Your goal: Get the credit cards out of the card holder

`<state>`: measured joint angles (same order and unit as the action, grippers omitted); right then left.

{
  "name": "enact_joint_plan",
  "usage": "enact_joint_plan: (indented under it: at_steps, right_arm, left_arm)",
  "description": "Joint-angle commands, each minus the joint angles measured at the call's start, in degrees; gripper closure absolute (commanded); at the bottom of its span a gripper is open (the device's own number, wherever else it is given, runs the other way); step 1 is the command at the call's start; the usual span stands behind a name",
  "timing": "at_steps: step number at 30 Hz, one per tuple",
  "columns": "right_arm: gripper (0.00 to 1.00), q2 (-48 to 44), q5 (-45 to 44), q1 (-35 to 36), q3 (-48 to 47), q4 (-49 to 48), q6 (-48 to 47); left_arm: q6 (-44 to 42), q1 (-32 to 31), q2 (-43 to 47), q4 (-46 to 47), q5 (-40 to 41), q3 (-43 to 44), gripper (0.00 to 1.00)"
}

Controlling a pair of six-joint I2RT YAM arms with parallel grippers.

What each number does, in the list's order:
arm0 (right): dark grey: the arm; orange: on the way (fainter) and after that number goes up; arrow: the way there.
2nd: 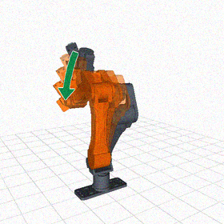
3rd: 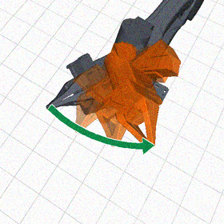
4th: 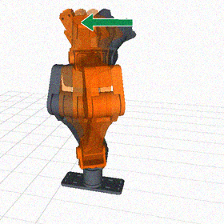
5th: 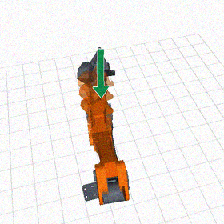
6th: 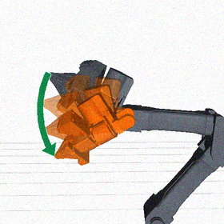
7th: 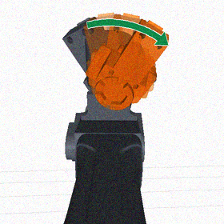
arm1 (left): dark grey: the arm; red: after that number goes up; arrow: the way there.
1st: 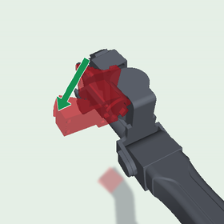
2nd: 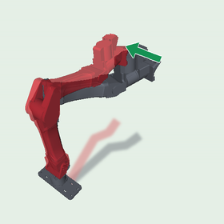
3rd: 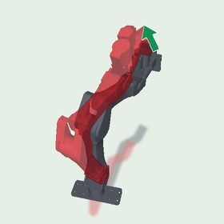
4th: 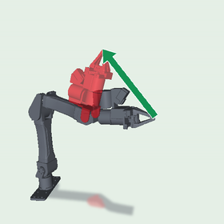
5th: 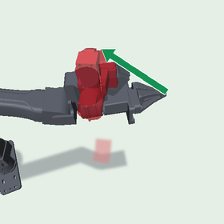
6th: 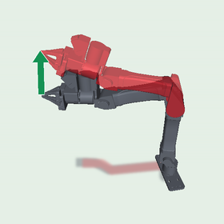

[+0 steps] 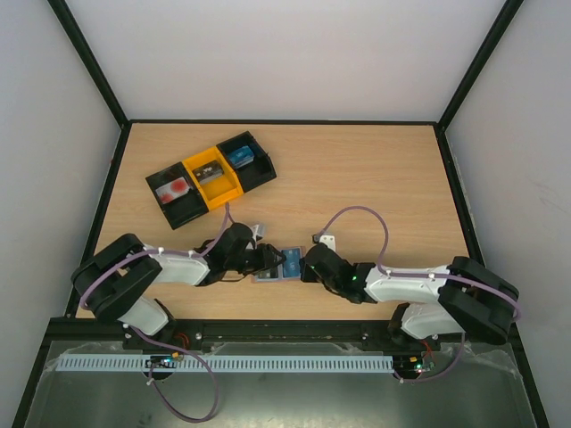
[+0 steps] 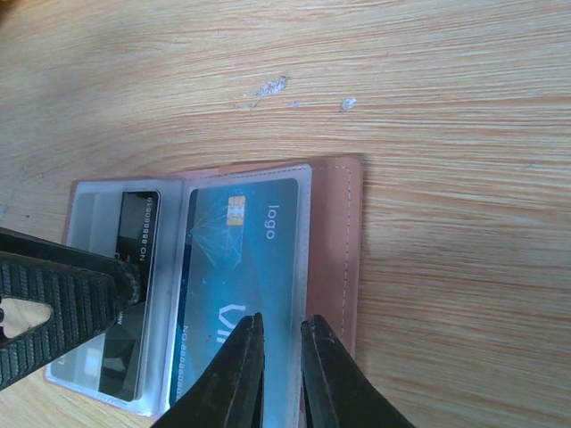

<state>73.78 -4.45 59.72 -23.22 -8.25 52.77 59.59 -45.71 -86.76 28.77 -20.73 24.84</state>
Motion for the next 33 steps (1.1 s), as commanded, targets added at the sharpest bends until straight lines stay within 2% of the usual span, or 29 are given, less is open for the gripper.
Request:
enact_joint_plan:
  at_steps: [1,14,25,33]
  right_arm:
    - [0.87,1.8,-0.7,0.2,-1.3,-1.5,-1.0]
    - [0.94,7.2,1.9,0.1,2.6,-4.6,1.8]
    - [0.95,7.1,2.4,0.2,3.4,-5.8,2.4]
    - [0.98,6.3,3.5,0.2,2.9,-5.2,2.0]
  left_arm:
    - [-1.2,0.2,-0.6,0.4,1.4,-1.2,0.58]
    - [-1.0,0.5,-2.7,1.5,1.8,-1.3,0.59]
    - [-0.2,0.4,-4.4,4.4,3.2,-1.6,0.72]
    - [0.1,0.5,-4.9,5.3,4.2,-1.5,0.73]
